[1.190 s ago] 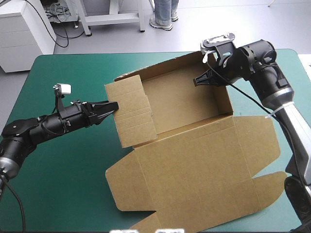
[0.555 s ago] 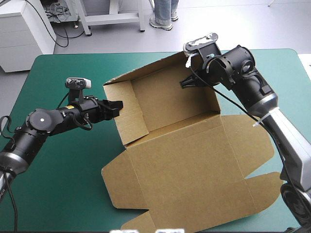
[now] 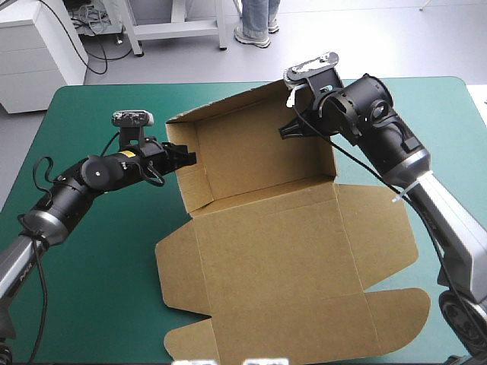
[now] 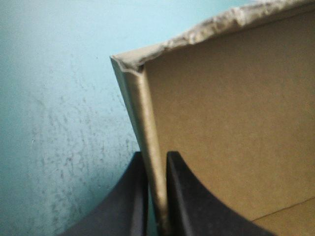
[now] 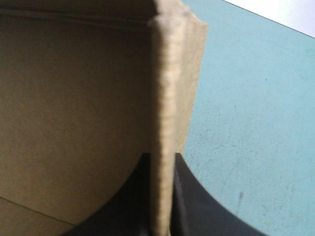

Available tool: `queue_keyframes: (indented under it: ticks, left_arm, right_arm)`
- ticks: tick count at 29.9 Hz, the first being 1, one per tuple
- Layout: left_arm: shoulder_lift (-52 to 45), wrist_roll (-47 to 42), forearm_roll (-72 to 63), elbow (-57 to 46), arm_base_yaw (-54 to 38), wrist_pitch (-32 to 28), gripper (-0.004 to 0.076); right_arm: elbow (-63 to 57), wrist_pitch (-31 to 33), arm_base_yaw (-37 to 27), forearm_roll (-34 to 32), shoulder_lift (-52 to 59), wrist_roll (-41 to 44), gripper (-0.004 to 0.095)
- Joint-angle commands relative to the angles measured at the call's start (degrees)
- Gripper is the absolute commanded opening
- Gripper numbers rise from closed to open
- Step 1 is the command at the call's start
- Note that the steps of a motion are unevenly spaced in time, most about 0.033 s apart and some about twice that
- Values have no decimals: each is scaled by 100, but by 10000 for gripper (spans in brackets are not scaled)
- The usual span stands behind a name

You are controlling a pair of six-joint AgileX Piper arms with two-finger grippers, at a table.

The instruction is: Fold the box

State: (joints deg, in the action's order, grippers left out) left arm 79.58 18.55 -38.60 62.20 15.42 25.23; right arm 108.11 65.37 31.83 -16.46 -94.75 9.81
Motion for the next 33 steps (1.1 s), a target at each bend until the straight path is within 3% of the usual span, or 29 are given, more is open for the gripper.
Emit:
queue_keyframes:
  ticks: [1,6,15,23,33]
  left_arm:
    - [-68,-875,865,590,195,604,-8]
    - [379,-1930,2120,1232,195,1589,-8]
    - [1357,-2354,2844,2364,206,2846,-8]
    - [2180,-2381,3125,2935,259,3147,-8]
    - [3046,-2356,3215,3089,355,3080,-8]
  right_arm:
    - [174,-482,148,865,77,-14,-16]
    - [174,-194,7,838,-290,-15,-16]
    - [174,252,-421,1087,-994,1,-18]
    - [174,265,-1042,1830,-1613,-304,-18]
    - [185,130,-1124,1877,-2227,-658,-16]
